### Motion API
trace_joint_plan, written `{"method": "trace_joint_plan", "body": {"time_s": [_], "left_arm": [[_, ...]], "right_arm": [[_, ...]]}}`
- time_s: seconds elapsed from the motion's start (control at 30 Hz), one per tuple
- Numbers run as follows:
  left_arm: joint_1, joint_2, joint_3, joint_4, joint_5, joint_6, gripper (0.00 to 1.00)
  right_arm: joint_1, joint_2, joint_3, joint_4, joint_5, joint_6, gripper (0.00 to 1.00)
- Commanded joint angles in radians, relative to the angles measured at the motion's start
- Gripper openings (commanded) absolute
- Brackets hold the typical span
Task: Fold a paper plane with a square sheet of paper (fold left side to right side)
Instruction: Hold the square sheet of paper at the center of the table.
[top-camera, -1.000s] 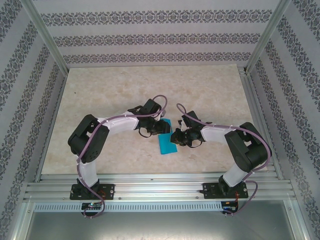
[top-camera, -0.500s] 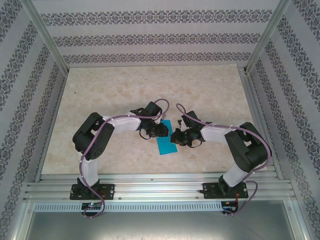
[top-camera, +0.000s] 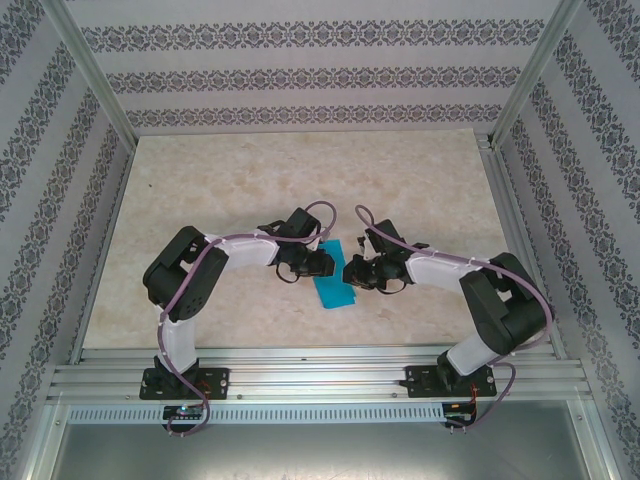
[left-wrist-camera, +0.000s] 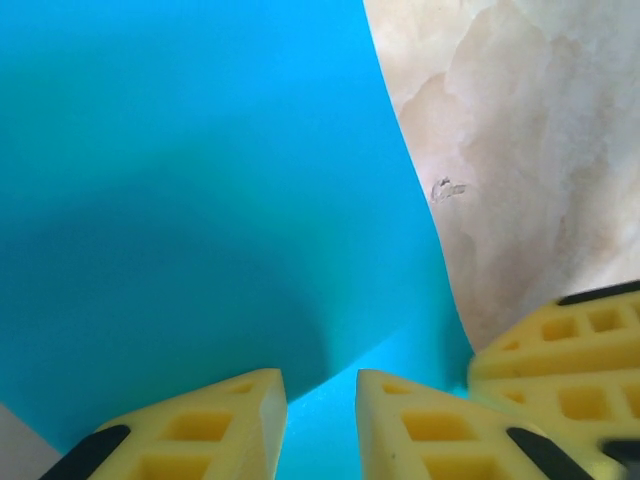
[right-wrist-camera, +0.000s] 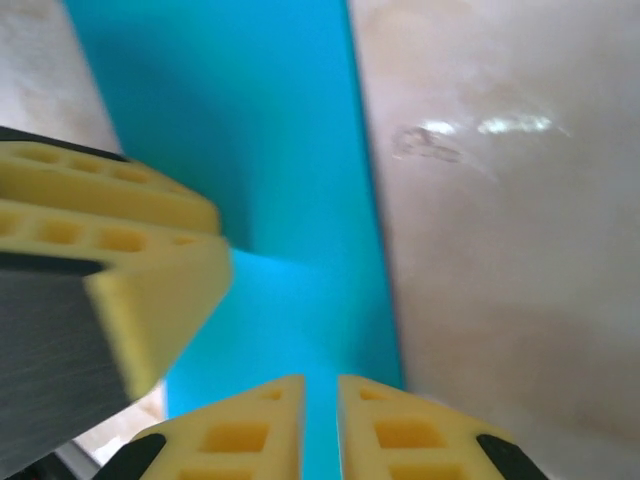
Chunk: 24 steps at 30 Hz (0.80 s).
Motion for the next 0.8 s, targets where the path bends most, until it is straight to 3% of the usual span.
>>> {"method": "trace_joint_plan", "body": {"time_s": [0.0, 0.3, 0.77], "left_arm": [[-0.006, 0.042, -0.054, -0.055, -0.016, 0.013, 0.28], [-0.009, 0.036, -0.054, -0.061, -0.017, 0.017, 0.28], [-0.009, 0.021, -0.047, -0.059, -0.024, 0.016, 0.28]], "right_arm": [[0.020, -0.086, 0.034, 0.033, -0.021, -0.003, 0.16], [0.099, -0.078, -0.067, 0.192, -0.032, 0.130, 0.16], [0.115, 0.014, -0.112, 0.056, 0.088, 0.155, 0.15]]}}
